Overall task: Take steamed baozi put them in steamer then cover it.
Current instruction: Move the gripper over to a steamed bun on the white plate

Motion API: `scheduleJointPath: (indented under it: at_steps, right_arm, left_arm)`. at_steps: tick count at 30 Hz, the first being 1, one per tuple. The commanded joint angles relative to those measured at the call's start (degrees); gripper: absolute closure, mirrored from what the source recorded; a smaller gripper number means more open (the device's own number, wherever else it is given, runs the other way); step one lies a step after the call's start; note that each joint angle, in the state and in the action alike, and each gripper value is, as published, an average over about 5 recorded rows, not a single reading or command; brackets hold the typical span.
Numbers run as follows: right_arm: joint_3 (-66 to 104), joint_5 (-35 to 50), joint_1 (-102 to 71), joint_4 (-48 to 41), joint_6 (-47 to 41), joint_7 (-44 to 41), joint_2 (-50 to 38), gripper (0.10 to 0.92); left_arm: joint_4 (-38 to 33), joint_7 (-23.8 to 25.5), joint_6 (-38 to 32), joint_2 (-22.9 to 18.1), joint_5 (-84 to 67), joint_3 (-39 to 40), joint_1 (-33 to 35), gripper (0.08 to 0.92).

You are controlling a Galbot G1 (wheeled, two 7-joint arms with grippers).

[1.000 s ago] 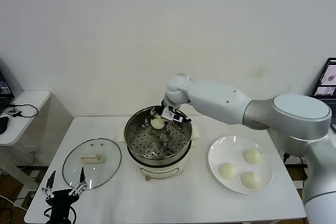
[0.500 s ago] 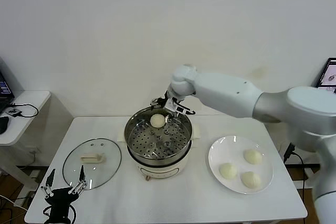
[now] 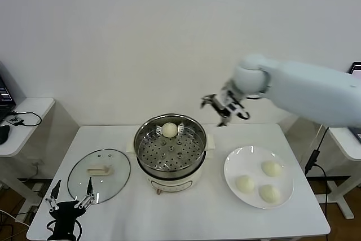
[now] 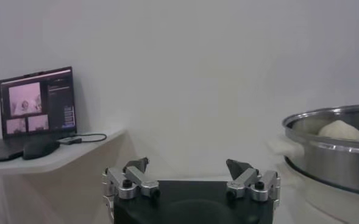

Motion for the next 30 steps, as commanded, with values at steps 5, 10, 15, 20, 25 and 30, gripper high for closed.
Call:
scheduleJointPath:
  at_steps: [5, 10, 15, 20, 25, 30]
  right_arm:
    - [-0.1, -2.51, -10.25, 12.14, -9.42, -0.84, -17.42, 0.202]
    - [6.89, -5.73, -21.34, 9.24, -8.78, 0.83, -16.46, 0.203]
    - [12.11, -8.74, -28.51, 6.03, -8.5, 1.68, -14.74, 0.203]
    - [14.52, -9.18, -32.36, 3.99, -7.79, 1.65, -13.14, 0.203]
    - [16.02, -9.67, -34.99, 1.83, -6.98, 2.43, -10.97, 0.203]
    - [17.17, -9.9, -37.15, 0.24, -6.85, 3.0, -9.49, 0.203]
  left_arm:
    - [0.27, 0.0, 0.03, 0.0, 0.22, 0.45, -0.51, 0.177]
    - [0.56, 0.04, 0.15, -0.58, 0.29, 0.45, -1.15, 0.177]
    - [1.25, 0.09, 0.35, -1.02, 0.51, 0.46, -1.79, 0.177]
    - [2.03, 0.11, 0.37, -1.06, 0.51, 0.26, -2.05, 0.177]
    - [2.28, 0.13, 0.36, -1.2, 0.48, 0.16, -2.15, 0.177]
    - [2.48, 0.12, 0.3, -1.2, 0.43, -0.03, -2.06, 0.177]
